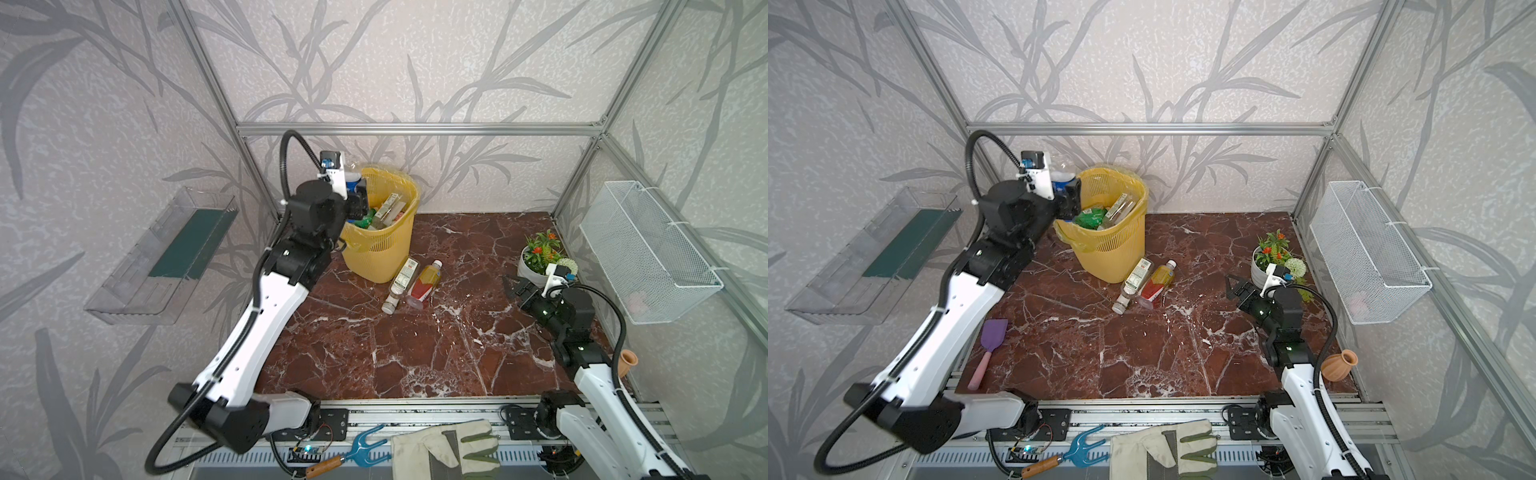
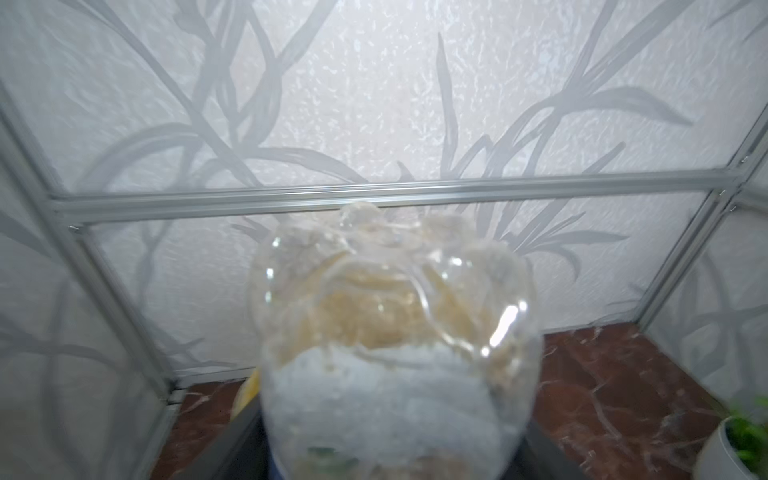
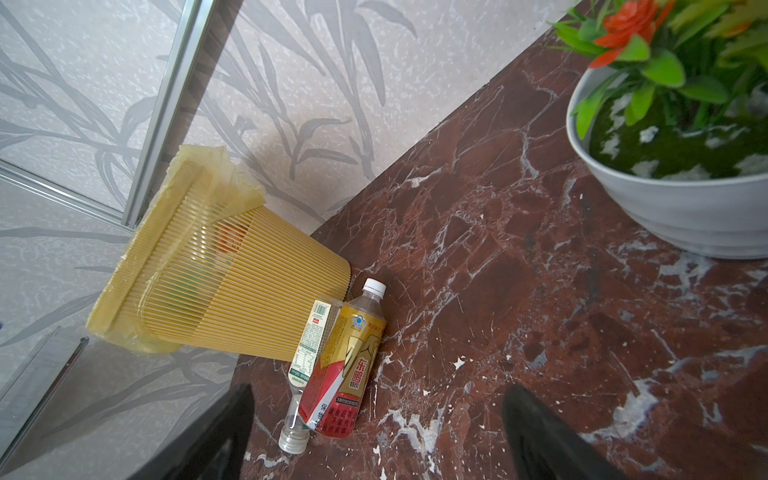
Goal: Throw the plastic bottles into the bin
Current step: 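Lift the Pepsi bottle over the yellow bin and open the left gripper, then move the left gripper back toward the yellow-red tea bottle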
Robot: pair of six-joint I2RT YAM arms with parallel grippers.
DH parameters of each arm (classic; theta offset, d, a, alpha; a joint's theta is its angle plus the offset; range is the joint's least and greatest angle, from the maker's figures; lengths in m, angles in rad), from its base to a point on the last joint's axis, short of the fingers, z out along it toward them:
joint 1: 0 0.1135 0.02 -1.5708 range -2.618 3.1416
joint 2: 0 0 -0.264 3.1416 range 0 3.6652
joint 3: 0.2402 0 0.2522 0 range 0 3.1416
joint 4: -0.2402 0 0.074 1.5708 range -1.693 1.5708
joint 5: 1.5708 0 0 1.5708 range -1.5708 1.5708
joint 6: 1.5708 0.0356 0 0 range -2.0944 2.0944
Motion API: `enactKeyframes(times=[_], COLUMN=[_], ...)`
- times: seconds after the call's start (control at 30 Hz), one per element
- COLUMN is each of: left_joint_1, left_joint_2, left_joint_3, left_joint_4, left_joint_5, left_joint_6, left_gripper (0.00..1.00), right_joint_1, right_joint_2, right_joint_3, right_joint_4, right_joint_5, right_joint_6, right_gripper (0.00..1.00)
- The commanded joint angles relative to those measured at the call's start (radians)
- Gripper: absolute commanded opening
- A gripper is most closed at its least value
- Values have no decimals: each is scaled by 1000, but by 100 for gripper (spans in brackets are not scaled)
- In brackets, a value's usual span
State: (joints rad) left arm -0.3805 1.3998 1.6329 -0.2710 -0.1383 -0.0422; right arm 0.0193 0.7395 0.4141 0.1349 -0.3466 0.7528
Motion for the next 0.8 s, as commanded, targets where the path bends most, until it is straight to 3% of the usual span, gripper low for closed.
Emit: enactKeyframes(times=[0.0,0.1,0.23,0.47,0.6,0.77], left_joint_1=[0,0,-2,-42,-46,-49], left_joint_2=[121,140,37,-308,-453,-627], left_joint_3=[89,121,54,-240,-387,-569], left_joint_4=[-267,-334,-269,-13,-16,-68], left_joint_5=[122,118,164,136,135,57], left_joint_6=[-34,-69,-71,-78,-81,-137], left_gripper=[99,99,99,99,99,99], right_joint_1=[-2,-2,-2,-2,-1,1], right_joint_2=[-42,-59,-62,-48,-34,-25], right_joint_3=[18,20,23,13,23,35], right_joint_4=[-33,-51,-67,-46,-50,-52], right_joint_5=[-7,-5,-8,-10,-24,-29], right_joint_6=[-12,-20,-25,-4,1,7], right_gripper=[94,94,94,94,94,94])
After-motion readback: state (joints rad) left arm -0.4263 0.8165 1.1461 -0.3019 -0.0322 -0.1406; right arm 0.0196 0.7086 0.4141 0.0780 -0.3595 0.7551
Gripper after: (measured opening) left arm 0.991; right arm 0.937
